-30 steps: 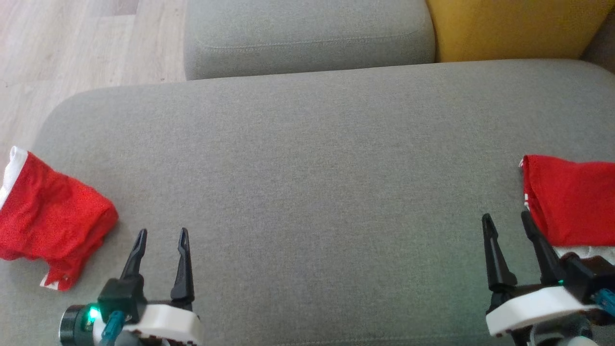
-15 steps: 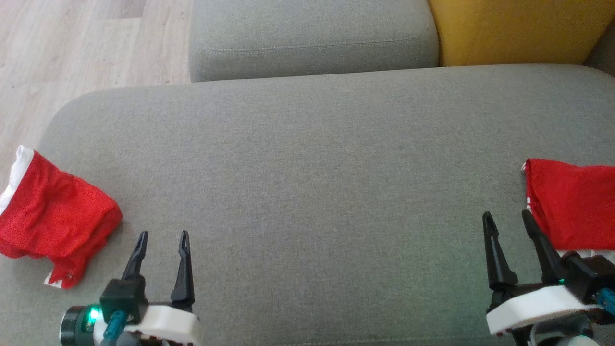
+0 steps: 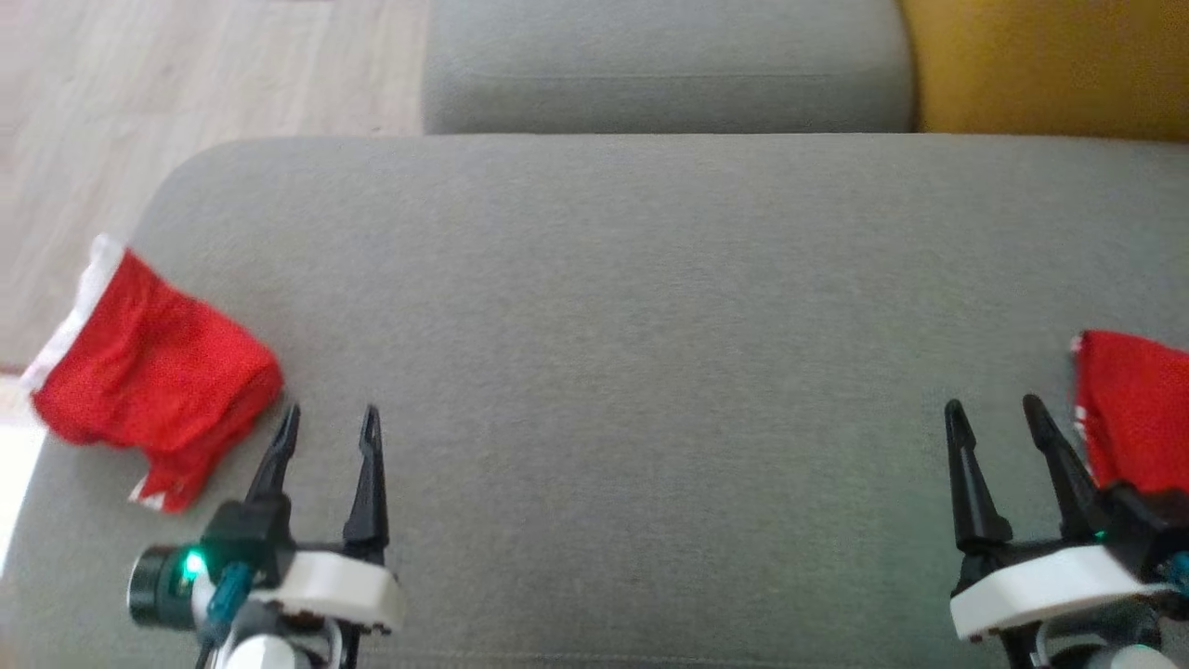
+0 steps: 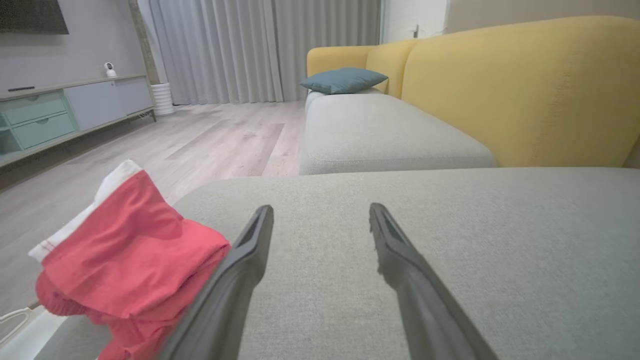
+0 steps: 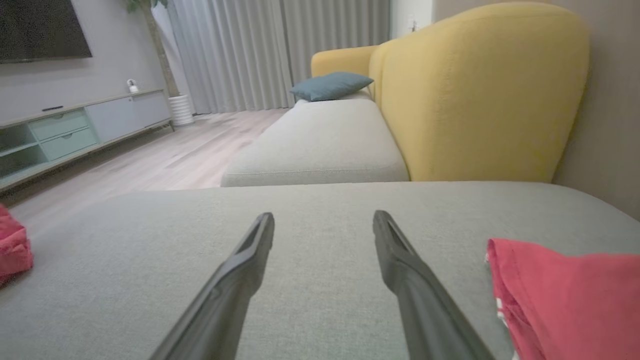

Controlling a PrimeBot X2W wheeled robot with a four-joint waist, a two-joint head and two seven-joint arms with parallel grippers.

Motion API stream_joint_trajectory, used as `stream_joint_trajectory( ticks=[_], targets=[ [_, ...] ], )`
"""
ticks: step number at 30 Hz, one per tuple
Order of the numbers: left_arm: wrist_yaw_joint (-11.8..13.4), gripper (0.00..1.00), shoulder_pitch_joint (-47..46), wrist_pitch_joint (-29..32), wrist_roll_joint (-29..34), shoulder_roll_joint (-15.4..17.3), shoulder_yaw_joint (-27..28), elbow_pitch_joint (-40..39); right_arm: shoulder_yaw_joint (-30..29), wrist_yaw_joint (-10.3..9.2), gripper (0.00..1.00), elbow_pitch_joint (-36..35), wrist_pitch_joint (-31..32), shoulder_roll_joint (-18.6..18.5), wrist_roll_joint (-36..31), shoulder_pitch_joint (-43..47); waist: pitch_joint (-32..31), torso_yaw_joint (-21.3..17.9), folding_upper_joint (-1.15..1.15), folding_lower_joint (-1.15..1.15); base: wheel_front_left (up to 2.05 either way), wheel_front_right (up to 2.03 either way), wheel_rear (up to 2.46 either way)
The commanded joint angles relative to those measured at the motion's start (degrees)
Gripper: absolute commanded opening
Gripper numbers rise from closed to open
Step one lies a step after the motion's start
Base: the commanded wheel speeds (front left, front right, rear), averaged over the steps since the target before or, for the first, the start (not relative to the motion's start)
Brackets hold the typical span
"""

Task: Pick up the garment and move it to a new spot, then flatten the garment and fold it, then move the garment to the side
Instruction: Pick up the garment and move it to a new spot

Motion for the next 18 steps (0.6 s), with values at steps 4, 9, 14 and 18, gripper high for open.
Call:
stream_joint_trajectory(
  ticks=[4,9,14,18],
  targets=[
    [-0.6,1.0,-5.8,-0.3,0.5,-0.5,1.4,-1.3,1.7,-0.04,1.0,-4.0,0.9,-0.8,-0.6,-2.2,1.9,6.3,0.0,0.0,0.0,0.0,0.0],
    [-1.2,1.0,-7.8,-0.3,0.7,-1.7,1.6,-1.4,2.9,-0.04,1.0,-5.7,1.9,-1.4,-0.6,-2.9,2.4,12.1,0.0,0.0,0.0,0.0,0.0],
    [-1.4,1.0,-8.4,-0.3,1.0,-2.2,2.6,-1.5,3.8,-0.04,1.0,-6.8,2.6,-1.8,-0.5,-3.4,2.6,16.1,0.0,0.0,0.0,0.0,0.0],
    [-1.6,1.0,-8.2,-0.3,1.6,-2.3,3.7,-1.5,4.6,-0.04,1.0,-7.7,3.4,-2.0,-0.7,-3.6,2.9,19.1,0.0,0.0,0.0,0.0,0.0]
  ],
)
